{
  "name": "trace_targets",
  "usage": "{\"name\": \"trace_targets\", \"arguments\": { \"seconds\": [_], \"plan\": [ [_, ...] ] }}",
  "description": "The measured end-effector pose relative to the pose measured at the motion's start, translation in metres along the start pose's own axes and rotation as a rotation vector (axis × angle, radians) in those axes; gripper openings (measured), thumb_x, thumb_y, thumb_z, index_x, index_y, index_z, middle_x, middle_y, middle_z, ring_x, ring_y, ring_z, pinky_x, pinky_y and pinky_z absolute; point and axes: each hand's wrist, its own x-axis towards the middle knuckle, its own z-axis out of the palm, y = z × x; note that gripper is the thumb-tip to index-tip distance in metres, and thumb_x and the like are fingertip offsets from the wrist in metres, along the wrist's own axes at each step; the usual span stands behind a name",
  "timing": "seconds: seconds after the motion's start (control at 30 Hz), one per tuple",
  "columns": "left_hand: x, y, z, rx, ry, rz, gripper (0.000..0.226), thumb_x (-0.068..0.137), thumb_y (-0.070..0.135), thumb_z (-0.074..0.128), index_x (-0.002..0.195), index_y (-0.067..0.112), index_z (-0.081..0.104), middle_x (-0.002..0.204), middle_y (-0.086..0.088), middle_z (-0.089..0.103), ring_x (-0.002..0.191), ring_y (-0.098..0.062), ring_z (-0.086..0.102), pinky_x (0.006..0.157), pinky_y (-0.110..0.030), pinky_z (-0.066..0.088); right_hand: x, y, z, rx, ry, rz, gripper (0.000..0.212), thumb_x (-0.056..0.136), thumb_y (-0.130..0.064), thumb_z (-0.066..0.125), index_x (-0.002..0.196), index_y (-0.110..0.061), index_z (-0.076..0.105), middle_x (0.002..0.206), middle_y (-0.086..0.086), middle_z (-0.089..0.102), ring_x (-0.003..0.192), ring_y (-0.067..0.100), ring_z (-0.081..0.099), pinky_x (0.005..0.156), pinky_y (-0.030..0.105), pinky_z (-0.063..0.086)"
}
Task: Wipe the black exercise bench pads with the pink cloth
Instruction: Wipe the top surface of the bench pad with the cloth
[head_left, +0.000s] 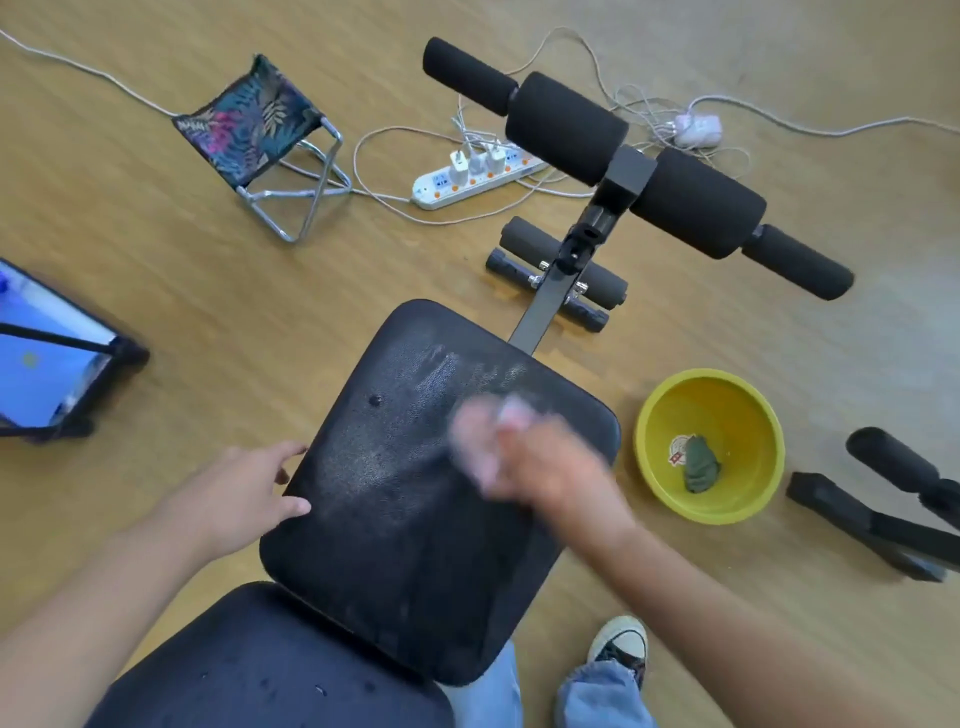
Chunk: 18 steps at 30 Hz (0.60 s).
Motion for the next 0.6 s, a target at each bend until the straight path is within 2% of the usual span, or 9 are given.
{"name": "trace_targets", "arguments": {
  "seconds": [0.1, 0.2, 0.27, 0.3, 0.33, 0.43, 0.47, 0.53, 0.6],
  "plan": [
    [0.007, 0.000, -0.001, 0.010, 0.016, -0.010, 0.063, 0.076, 0.038, 0.078, 0.134, 0.036, 0.053, 0.109, 0.005, 0.067, 0.088, -0.016, 0.067, 0.086, -0.041, 0.056, 0.034, -0.016, 0.021, -0.103, 0.297, 0.475, 0.014, 0.087, 0.009, 0.067, 0.079, -0.001, 0.068, 0.085, 0.012, 0.065, 0.082, 0.020, 0.043, 0.087, 0.025, 0.051],
    [0.008, -0.008, 0.000, -0.051, 0.017, -0.030, 0.047, 0.080, 0.030, 0.078, 0.123, 0.027, 0.062, 0.099, 0.005, 0.067, 0.089, -0.018, 0.063, 0.085, -0.040, 0.054, -0.015, -0.086, 0.095, -0.134, -0.227, -0.154, 0.022, 0.088, -0.008, 0.070, 0.071, -0.004, 0.056, 0.078, 0.005, 0.071, 0.079, 0.021, 0.064, 0.082, 0.029, 0.056],
    [0.008, -0.019, 0.001, -0.081, 0.025, -0.029, 0.034, 0.086, 0.021, 0.071, 0.119, 0.025, 0.065, 0.094, 0.006, 0.068, 0.087, -0.015, 0.061, 0.080, -0.037, 0.053, -0.018, -0.089, 0.097, -0.188, -0.428, -0.594, 0.024, 0.087, -0.015, 0.066, 0.068, -0.010, 0.053, 0.077, -0.002, 0.067, 0.077, 0.018, 0.060, 0.072, 0.025, 0.052],
    [0.010, -0.024, 0.001, -0.073, 0.044, -0.021, 0.030, 0.089, 0.017, 0.067, 0.118, 0.025, 0.065, 0.093, 0.006, 0.068, 0.085, -0.013, 0.061, 0.077, -0.036, 0.052, 0.006, -0.074, 0.097, -0.280, -0.357, -0.734, 0.019, 0.087, -0.006, 0.063, 0.069, -0.011, 0.058, 0.080, 0.001, 0.064, 0.079, 0.022, 0.060, 0.070, 0.030, 0.053],
    [0.009, -0.030, 0.000, -0.068, 0.069, -0.019, 0.028, 0.091, 0.015, 0.063, 0.116, 0.025, 0.065, 0.093, 0.006, 0.067, 0.082, -0.012, 0.061, 0.074, -0.035, 0.052, 0.041, -0.056, 0.076, -0.374, -0.224, -0.668, 0.018, 0.087, 0.000, 0.064, 0.074, -0.013, 0.065, 0.081, 0.004, 0.063, 0.080, 0.026, 0.060, 0.070, 0.034, 0.055],
    [0.002, -0.040, 0.001, -0.078, 0.110, -0.030, 0.027, 0.094, 0.011, 0.055, 0.115, 0.026, 0.063, 0.096, 0.002, 0.067, 0.080, -0.016, 0.063, 0.076, -0.036, 0.054, 0.121, -0.040, 0.037, -0.316, 0.221, 0.027, 0.010, 0.085, 0.002, 0.075, 0.084, -0.006, 0.070, 0.086, 0.006, 0.065, 0.083, 0.024, 0.049, 0.073, 0.032, 0.050],
    [0.000, -0.041, 0.001, -0.093, 0.118, -0.032, 0.027, 0.095, 0.012, 0.054, 0.115, 0.026, 0.063, 0.097, 0.001, 0.067, 0.082, -0.018, 0.064, 0.077, -0.036, 0.053, 0.119, -0.056, 0.051, -0.291, 0.215, 0.193, 0.012, 0.084, 0.009, 0.069, 0.086, -0.003, 0.070, 0.090, 0.009, 0.066, 0.086, 0.025, 0.048, 0.076, 0.035, 0.051],
    [-0.005, -0.046, -0.001, -0.134, 0.124, -0.032, 0.027, 0.095, 0.012, 0.053, 0.115, 0.025, 0.064, 0.098, -0.001, 0.070, 0.085, -0.021, 0.065, 0.077, -0.036, 0.054, 0.079, -0.103, 0.102, -0.266, -0.029, -0.034, 0.024, 0.083, 0.008, 0.054, 0.096, -0.002, 0.073, 0.099, 0.014, 0.066, 0.102, 0.032, 0.053, 0.089, 0.047, 0.053],
    [-0.010, -0.051, -0.003, -0.164, 0.125, -0.044, 0.030, 0.094, 0.009, 0.051, 0.114, 0.024, 0.067, 0.100, -0.005, 0.072, 0.085, -0.024, 0.066, 0.076, -0.035, 0.055, 0.036, -0.133, 0.128, -0.353, -0.305, -0.591, 0.021, 0.078, 0.003, 0.058, 0.086, -0.006, 0.075, 0.089, 0.013, 0.065, 0.097, 0.033, 0.053, 0.086, 0.050, 0.054]
  ]
}}
